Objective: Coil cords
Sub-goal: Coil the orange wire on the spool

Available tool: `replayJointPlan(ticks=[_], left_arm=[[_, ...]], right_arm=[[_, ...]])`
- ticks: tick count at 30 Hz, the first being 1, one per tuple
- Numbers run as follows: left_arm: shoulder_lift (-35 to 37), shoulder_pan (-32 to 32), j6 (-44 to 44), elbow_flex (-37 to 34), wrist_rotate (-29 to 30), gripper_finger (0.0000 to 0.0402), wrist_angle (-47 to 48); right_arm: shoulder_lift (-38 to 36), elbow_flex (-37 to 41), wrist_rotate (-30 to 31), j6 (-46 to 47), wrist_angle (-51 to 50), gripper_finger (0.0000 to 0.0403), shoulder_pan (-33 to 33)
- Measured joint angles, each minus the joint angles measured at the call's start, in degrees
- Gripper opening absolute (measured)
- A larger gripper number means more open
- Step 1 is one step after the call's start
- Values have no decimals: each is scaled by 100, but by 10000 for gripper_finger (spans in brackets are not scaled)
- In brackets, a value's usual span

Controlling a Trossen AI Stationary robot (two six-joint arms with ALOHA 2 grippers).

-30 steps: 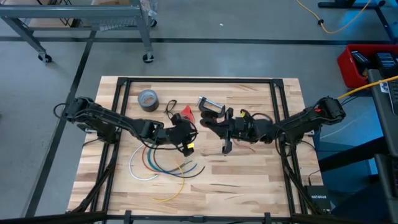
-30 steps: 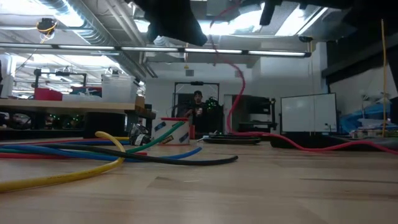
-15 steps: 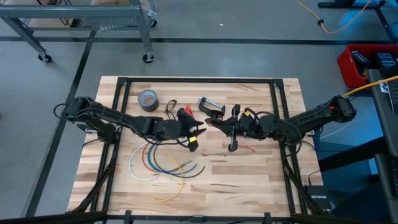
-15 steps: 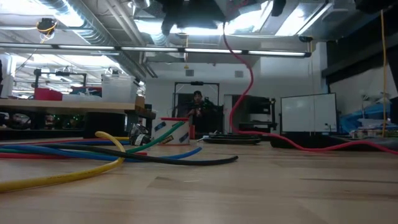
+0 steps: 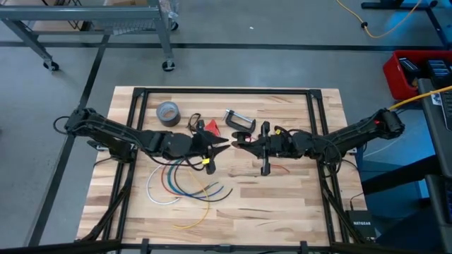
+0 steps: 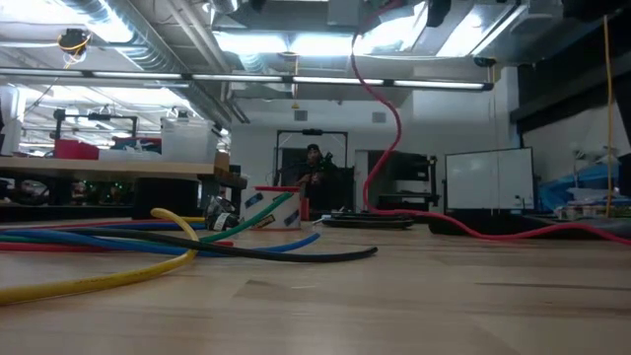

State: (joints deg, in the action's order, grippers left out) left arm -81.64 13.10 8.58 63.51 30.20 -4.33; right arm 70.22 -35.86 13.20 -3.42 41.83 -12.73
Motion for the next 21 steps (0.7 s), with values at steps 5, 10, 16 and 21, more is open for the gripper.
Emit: replayJointPlan(ticks=[5, 10, 16, 21], left_arm=[[-20, 9, -150, 2, -45, 88, -374], [-21, 56, -384, 2, -74, 88, -723], [-21, 166, -424, 2, -173, 88, -730], [35, 272, -511, 2, -160, 88, -438]], right_arm=[[11, 0, -98, 7, -6, 5, 0], [13, 0, -126, 15, -37, 4, -1], [15, 0, -142, 24, -42, 5, -4], [17, 2, -181, 13, -66, 5, -7]])
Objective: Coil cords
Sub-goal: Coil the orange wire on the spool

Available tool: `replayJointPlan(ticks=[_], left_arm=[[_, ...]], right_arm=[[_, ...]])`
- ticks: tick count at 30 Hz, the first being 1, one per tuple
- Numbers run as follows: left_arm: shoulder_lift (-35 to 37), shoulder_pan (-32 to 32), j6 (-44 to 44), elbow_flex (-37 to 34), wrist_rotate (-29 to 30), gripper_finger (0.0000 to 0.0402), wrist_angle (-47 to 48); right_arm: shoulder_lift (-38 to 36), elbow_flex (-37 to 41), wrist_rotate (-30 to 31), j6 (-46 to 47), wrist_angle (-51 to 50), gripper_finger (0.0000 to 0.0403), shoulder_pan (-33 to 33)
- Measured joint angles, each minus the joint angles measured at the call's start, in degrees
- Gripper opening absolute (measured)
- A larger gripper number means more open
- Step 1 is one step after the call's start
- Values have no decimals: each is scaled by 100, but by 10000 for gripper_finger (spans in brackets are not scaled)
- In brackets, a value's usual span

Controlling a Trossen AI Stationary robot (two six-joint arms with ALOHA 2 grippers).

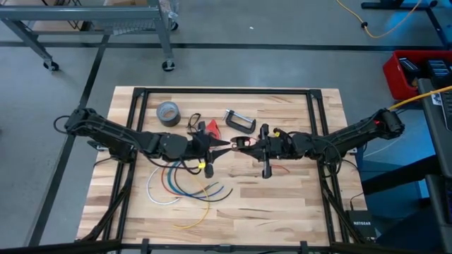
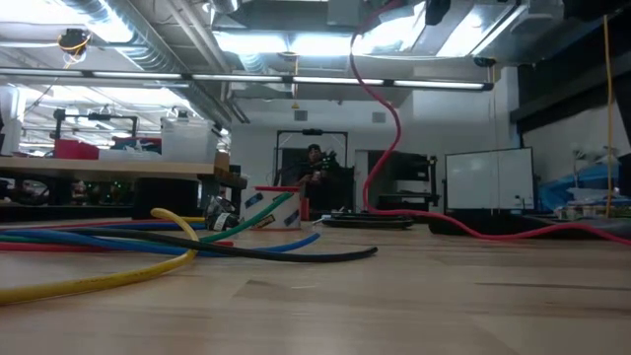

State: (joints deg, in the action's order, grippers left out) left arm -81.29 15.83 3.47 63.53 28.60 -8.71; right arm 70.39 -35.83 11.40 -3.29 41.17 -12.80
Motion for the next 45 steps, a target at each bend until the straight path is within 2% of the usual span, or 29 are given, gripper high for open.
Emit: replayJointPlan(ticks=[6, 14, 23, 28, 33, 45], left_arm=[[216, 77, -62, 0, 218, 88, 440], [297, 46, -36, 0, 290, 88, 488], [279, 112, 456, 0, 249, 88, 477], [73, 100, 519, 0, 63, 88, 276], [-191, 101, 170, -1, 47, 88, -129], [-219, 30, 30, -7, -19, 88, -601]], right_arm=[[0, 0, 55, 2, -103, 4, 13], [0, 0, -216, 2, -118, 6, 11], [0, 0, -240, 2, -110, 6, 11], [0, 0, -240, 26, -72, 4, 9], [0, 0, -243, 42, -61, 6, 9], [0, 0, -245, 44, -57, 5, 9]])
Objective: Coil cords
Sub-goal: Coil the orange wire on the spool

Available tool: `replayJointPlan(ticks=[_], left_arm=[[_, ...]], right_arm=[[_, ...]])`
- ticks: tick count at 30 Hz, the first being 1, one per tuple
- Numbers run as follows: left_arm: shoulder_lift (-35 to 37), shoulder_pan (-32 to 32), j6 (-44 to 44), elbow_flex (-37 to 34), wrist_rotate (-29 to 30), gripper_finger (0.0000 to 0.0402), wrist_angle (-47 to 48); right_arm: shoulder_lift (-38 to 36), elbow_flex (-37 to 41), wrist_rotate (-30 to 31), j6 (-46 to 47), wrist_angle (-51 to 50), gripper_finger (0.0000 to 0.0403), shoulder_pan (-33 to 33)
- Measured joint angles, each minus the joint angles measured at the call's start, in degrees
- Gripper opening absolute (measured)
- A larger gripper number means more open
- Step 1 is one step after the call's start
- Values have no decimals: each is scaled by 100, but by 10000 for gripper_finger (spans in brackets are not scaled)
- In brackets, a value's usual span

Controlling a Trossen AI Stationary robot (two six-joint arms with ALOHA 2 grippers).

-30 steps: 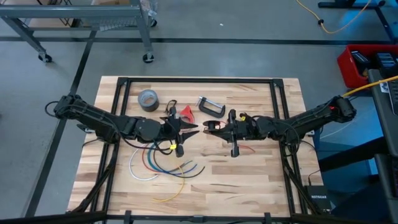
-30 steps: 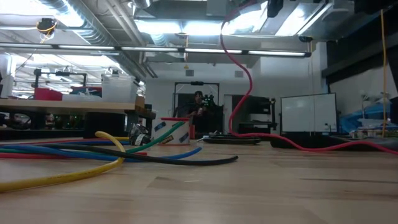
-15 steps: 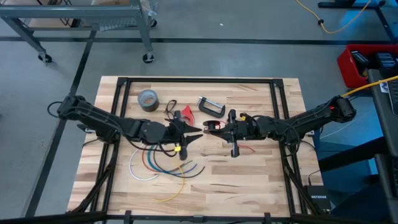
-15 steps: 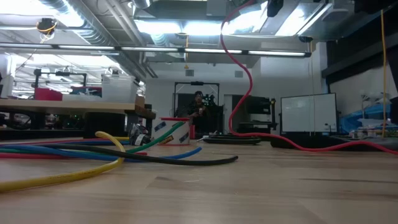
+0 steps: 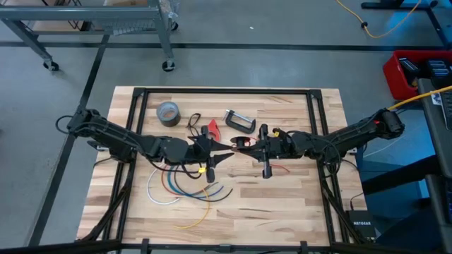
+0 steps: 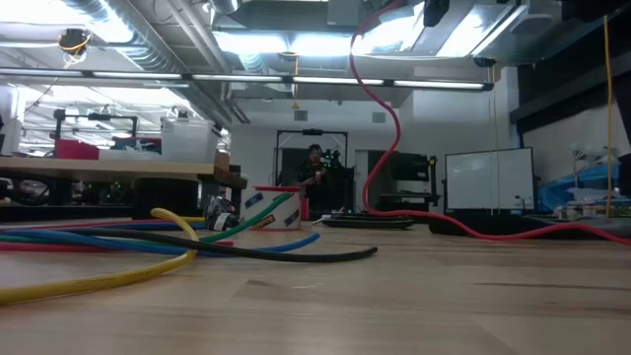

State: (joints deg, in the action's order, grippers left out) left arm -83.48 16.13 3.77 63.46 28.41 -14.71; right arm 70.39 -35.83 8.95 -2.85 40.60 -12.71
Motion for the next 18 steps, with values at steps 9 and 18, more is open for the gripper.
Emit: replayJointPlan(ticks=[9, 18], left_arm=[[-254, -244, 17, 0, -582, 81, -451], [-94, -251, -20, 0, -447, 8, -203]], right_arm=[[-2, 13, -4, 2, -8, 6, -7], [-4, 7, 6, 0, 12, 33, 0]])
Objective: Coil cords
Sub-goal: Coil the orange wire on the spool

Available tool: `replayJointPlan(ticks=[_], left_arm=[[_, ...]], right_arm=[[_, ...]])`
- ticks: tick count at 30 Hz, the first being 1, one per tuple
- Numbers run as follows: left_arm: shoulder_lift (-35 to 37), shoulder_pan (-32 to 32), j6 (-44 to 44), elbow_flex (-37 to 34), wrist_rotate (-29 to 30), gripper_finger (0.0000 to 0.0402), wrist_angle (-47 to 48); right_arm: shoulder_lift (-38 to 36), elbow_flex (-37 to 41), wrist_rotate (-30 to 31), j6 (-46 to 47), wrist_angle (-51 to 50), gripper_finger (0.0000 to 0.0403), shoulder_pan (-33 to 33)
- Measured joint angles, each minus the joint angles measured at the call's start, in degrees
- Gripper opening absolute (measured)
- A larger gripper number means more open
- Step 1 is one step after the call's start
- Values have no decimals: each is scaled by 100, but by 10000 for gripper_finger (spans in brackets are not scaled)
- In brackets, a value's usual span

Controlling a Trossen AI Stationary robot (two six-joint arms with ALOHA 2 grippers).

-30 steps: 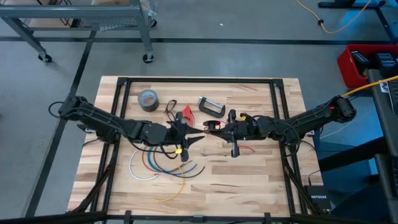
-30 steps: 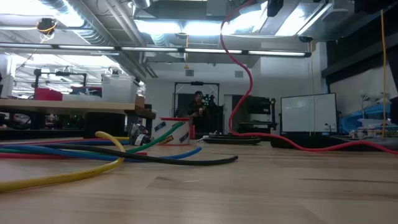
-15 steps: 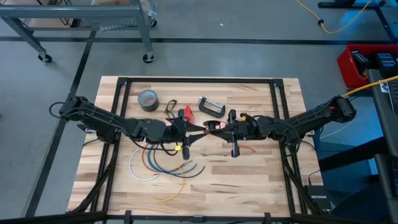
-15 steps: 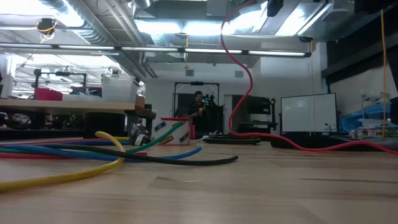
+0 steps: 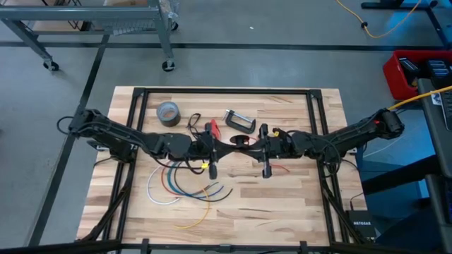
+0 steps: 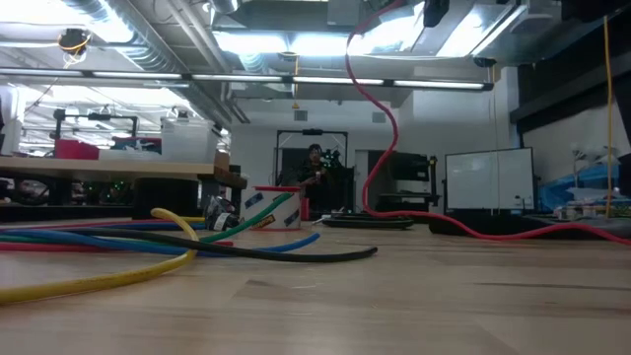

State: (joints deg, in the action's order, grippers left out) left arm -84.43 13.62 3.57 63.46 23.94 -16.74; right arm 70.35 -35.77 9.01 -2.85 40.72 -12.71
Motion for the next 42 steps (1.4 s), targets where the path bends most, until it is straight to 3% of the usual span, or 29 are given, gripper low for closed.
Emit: replayJointPlan(ticks=[7, 11, 14, 21, 25, 33, 39, 42], left_arm=[[636, 124, 360, 0, 518, 2, 1250], [1091, 240, 355, 0, 508, 1, 1764], [1447, 338, 190, 1, 155, 1, 2261], [1885, 467, -557, 0, -1782, 0, 2704], [2011, 451, -457, 0, -2503, 0, 2928], [1948, 366, -216, 0, -2637, 0, 3046], [1577, 116, -138, 2, -2631, 0, 2931], [1357, 13, 8, 2, -2629, 0, 2928]], right_arm=[[-352, -2, 74, -14, -112, 49, 2], [-785, -7, 98, -59, -558, 50, -2], [-1036, -9, 201, -61, -827, 50, -2], [-1135, -9, 298, -50, -1177, 51, -2], [-1065, -9, 342, -40, -1322, 51, -2], [-778, -9, 281, 271, -1298, 51, -2], [-211, -51, 27, 262, -25, 51, 0], [57, -269, 16, 254, 72, 51, -2]])
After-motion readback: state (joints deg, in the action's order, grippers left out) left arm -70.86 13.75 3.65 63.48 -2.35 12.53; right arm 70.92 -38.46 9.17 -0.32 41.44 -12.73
